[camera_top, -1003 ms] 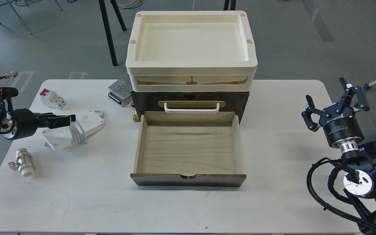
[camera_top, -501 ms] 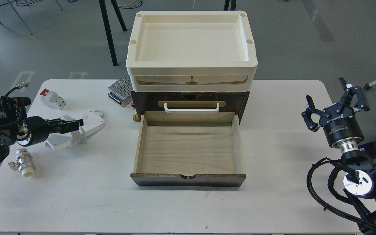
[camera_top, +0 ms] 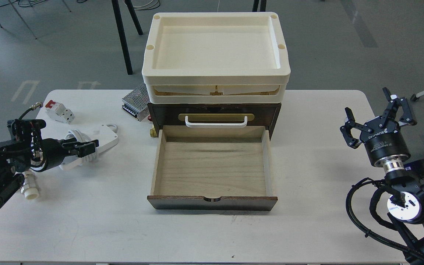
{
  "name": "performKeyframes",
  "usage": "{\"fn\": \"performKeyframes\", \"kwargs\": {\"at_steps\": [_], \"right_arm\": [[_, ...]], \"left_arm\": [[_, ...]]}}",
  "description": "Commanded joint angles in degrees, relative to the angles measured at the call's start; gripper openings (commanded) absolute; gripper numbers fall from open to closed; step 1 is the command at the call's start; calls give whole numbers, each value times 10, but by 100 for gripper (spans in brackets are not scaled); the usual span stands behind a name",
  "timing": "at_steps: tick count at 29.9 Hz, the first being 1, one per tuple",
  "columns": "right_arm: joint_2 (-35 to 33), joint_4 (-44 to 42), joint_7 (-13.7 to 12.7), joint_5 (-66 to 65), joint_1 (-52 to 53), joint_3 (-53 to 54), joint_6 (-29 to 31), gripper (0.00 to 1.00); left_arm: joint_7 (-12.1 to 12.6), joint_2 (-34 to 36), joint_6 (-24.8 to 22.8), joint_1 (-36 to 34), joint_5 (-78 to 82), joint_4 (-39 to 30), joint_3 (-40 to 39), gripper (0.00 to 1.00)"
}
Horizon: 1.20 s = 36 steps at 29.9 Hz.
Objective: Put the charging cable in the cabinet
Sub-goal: 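Reach the left gripper down to the white coiled charging cable, then close the left gripper on the cable and lift it off the table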
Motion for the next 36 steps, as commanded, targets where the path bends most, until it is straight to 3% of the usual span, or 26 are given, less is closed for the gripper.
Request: {"fn": "performKeyframes", "kwargs": {"at_steps": [1, 3, 8, 14, 29, 36], "right_arm": [[0, 0, 0, -1, 0, 0, 0, 100], [0, 0, 0, -1, 0, 0, 0, 99], [0, 0, 0, 0, 0, 0, 0, 100], [0, 0, 0, 0, 0, 1, 0, 100], [0, 0, 0, -1, 0, 0, -1, 99], [0, -1, 0, -1, 0, 0, -1, 100]], "left_arm": [[0, 0, 45, 0, -2, 9, 43, 20], [0, 0, 52, 0, -3, 17, 50, 8], [0, 0, 53, -5, -5, 19, 50, 2], [0, 15, 53, -9, -59, 17, 49, 1], [0, 142, 50, -16, -237, 4, 40, 1], [0, 263, 38, -54, -352, -89, 34, 1]]}}
